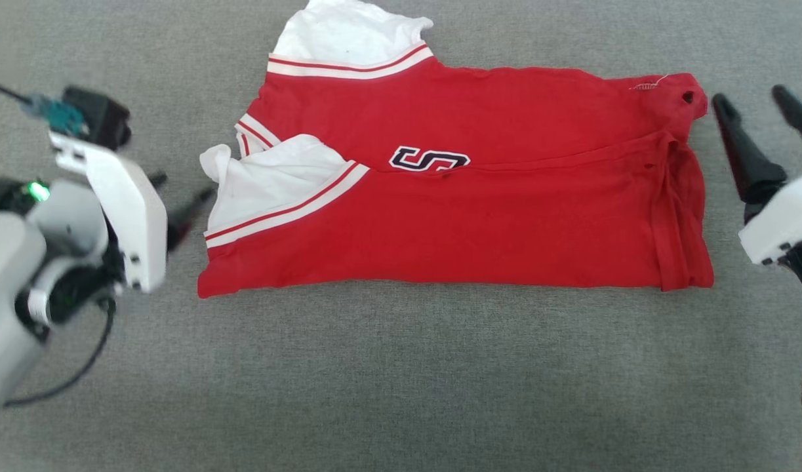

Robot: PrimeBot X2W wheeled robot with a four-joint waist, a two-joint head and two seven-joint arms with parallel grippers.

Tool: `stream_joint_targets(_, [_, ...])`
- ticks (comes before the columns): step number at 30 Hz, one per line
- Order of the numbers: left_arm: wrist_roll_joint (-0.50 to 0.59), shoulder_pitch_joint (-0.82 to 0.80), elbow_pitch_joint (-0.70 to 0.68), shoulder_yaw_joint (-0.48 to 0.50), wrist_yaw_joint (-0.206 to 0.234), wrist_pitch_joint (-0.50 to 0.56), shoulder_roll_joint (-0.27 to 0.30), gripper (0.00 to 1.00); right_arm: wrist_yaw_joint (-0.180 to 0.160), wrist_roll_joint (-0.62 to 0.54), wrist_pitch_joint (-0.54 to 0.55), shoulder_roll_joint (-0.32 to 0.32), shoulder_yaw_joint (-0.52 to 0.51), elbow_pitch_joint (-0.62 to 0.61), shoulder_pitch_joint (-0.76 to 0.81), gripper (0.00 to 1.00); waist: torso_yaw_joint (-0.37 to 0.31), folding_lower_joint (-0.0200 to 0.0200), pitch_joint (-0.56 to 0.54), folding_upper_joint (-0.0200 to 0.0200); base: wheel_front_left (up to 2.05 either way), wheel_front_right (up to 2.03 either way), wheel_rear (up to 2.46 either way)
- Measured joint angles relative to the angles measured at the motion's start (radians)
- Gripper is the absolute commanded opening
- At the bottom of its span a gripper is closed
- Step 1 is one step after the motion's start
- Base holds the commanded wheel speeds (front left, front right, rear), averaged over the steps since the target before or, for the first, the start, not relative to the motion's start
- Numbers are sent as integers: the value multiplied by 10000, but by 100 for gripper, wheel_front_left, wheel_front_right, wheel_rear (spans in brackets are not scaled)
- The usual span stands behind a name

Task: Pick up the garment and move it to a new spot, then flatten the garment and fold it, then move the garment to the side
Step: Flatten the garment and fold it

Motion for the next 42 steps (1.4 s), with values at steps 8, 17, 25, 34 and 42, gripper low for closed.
stream_joint_targets(8, [-407, 1313, -2199, -71, 1417, 303, 834, 100, 2, -1095, -1820, 1164, -846, -1722, 1070, 100, -296, 0, -40, 0, 0, 0, 0])
stream_joint_targets(17, [-1089, 2247, -1918, -73, 2236, 451, 1080, 100, 0, -1501, -2410, 2075, -1009, -2406, 1999, 100, -1015, 0, 17, 0, 0, 0, 0])
stream_joint_targets(25, [-1628, 2291, -654, -31, 1950, 886, 742, 0, 2, -1160, -1045, 2232, -736, -2176, 2750, 100, -1460, 0, 6, 1, 0, 0, 0])
stream_joint_targets(34, [-1542, 1944, -35, -157, 1450, 957, 257, 0, 0, -627, 1653, 1931, -201, -1135, 2551, 100, -1246, 0, 71, 0, 0, 0, 0])
stream_joint_targets(42, [-1246, 1520, 297, -282, 1024, 886, -255, 0, 0, -663, 3371, 1492, 128, 483, 1667, 100, -772, 0, 222, 1, 0, 0, 0])
